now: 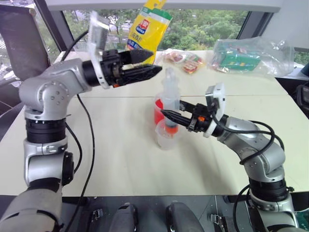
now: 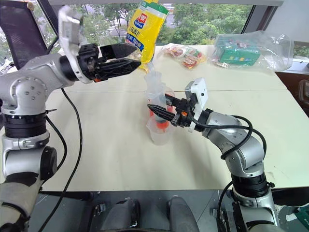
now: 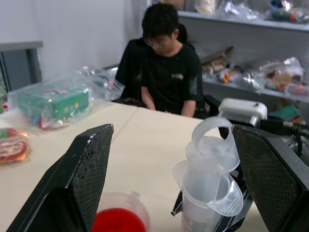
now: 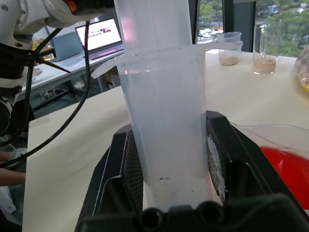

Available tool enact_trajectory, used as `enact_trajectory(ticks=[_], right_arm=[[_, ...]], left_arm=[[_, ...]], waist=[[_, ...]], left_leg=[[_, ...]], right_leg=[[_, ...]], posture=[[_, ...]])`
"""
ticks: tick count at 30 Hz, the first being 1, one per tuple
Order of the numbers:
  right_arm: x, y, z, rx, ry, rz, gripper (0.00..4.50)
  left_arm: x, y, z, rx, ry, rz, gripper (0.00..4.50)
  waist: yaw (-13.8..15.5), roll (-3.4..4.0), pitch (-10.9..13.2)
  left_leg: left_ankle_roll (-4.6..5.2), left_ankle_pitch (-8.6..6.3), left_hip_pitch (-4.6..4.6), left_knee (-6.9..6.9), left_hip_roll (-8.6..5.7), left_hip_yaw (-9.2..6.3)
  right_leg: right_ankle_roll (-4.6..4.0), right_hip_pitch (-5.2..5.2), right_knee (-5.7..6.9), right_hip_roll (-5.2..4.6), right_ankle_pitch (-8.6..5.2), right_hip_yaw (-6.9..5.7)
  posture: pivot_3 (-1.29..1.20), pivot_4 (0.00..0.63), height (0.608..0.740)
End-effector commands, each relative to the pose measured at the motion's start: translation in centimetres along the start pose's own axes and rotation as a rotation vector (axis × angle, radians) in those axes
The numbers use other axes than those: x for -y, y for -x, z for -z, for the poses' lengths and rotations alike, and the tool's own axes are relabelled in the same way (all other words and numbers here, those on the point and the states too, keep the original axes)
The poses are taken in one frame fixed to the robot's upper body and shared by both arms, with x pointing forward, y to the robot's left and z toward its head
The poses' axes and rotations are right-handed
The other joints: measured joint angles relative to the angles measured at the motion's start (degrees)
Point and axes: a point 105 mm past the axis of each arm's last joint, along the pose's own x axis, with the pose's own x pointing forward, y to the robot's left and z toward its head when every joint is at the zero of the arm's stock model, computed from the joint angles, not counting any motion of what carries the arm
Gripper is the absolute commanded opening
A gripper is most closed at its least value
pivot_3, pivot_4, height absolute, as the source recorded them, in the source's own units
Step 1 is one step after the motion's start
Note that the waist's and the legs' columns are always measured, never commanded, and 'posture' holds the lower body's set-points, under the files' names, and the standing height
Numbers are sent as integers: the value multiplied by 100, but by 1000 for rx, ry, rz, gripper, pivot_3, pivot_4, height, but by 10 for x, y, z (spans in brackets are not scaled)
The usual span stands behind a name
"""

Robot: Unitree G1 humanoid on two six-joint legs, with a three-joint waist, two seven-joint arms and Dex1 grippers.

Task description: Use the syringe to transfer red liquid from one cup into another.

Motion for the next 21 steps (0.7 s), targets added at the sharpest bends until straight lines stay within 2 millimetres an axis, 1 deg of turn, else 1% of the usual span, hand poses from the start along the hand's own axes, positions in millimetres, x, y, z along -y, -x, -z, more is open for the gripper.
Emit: enact_trajectory(ticks=[1, 4, 8, 11, 14, 15, 17, 18, 21], right_arm=[[-5, -1, -15, 50, 45, -14, 1415], [-6, -2, -16, 54, 45, -16, 1415], [-6, -2, -17, 55, 47, -18, 1415], [-6, -2, -17, 54, 48, -19, 1415], [-7, -2, -16, 51, 46, -21, 1415], [-6, -1, -16, 50, 46, -21, 1415], [-6, -1, -16, 48, 45, -22, 1415], [-6, -1, -16, 48, 45, -22, 1415], [-5, -2, -16, 49, 44, -21, 1415]], left_arm=[[0, -5, 0, -11, -60, 11, 4027], [-4, -9, 6, -26, -77, 3, 4027], [-6, -14, 9, -16, -81, 2, 4027], [-3, -21, 10, 3, -71, 21, 3207], [4, -29, 11, 22, -43, 62, 1728], [5, -30, 11, 24, -39, 70, 1102], [10, -32, 12, 23, -28, 96, 335], [12, -32, 13, 19, -23, 111, 71], [19, -33, 16, -3, -7, 151, 71]], waist=[[0, 0, 0], [-2, 0, 0], [2, 0, 0], [5, 0, 0], [6, 0, 0], [0, 0, 0], [-4, 0, 0], [-5, 0, 0], [-5, 0, 0]], left_leg=[[0, 0, 0, 0, 0, 0], [0, 0, 0, 0, 0, 0], [0, 0, 0, 0, 0, 0], [0, 0, 0, 0, 0, 0], [0, 0, -1, 0, 0, 0], [0, 0, 0, 0, 0, 0], [0, 0, -1, 0, 0, 0], [0, 0, 0, 0, 0, 0], [0, 0, 0, 0, 0, -1]], right_leg=[[0, 0, 0, 0, 0, 0], [0, 0, 0, 1, 0, 0], [0, 0, -1, 1, 0, 0], [0, 0, -1, 1, 0, 0], [0, 0, -1, 1, 0, 0], [0, 1, -1, 1, 0, 0], [0, 0, -1, 1, 0, 0], [0, 0, -1, 2, 0, 0], [0, 0, 0, 2, 0, 0]], posture=[[0, 150, 740], [0, 150, 740], [0, 150, 740], [0, 150, 740], [0, 150, 740], [0, 150, 740], [0, 150, 740], [0, 150, 740], [0, 150, 740]])
